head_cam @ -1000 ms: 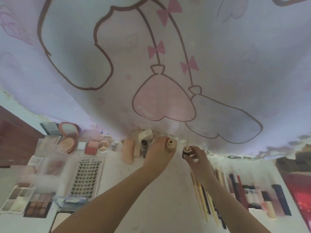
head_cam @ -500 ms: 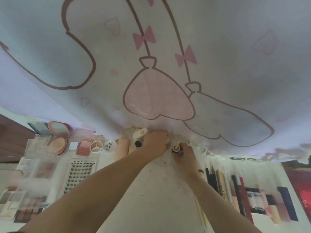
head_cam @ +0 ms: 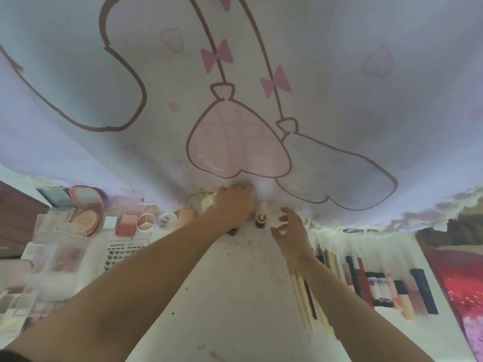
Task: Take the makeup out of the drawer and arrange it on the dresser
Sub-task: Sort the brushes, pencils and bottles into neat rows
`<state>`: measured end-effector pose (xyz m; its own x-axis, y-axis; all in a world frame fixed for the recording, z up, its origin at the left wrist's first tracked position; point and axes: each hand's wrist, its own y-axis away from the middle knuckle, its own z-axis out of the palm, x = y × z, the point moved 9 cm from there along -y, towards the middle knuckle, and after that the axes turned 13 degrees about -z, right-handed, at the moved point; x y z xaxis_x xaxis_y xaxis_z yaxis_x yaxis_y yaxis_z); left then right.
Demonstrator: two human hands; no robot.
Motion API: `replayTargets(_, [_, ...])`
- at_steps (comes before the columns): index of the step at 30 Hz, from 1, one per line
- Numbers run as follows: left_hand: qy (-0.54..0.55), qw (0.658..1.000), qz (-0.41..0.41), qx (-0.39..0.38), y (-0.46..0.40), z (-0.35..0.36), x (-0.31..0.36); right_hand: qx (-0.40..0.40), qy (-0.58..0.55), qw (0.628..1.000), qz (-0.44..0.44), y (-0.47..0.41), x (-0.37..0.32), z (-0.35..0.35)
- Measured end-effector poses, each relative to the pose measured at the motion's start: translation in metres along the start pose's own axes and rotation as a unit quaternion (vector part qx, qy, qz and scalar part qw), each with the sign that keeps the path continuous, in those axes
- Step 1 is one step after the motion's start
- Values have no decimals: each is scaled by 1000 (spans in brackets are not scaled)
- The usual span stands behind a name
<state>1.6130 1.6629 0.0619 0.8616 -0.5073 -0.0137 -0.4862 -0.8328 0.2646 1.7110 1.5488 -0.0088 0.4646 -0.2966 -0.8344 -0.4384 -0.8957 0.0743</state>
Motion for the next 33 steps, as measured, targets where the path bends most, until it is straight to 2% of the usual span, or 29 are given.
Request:
replayTargets(3, [47,996,-32,66,20,-32,-7,5,30,1000,4,12,1,-38])
replayTargets(5, [145,983,-44,101,46,-38,-10,-30,45,998,33,27,7,-52])
replayTargets(7, [277,958,-41,54,78,-14,1,-104,136,984,51,44,13,-51])
replayTargets(9, [331,942,-19,-55,107,30,32,-153,236,958,56,63,17,-46])
replayTargets(11, [298,945,-8,-131,124,73,63,-169,254,950,63,80,22,-37])
replayTargets(12, [281,949,-20,-144,126,89,73,-168,248,952,67,88,26,-34])
replayTargets(16, [240,958,-82,-131,106,116,86,-147,282,946,59,96,26,-28])
replayTargets(25, [183,966,-123,-132,86,129,82,-152,330,929,73,88,32,-18])
replayTargets(29, [167,968,-125,-138,94,122,50,-177,307,931,85,87,23,-11])
replayTargets(33, [140,971,-158,-111,114,112,-25,-216,289,931,60,90,-1,23])
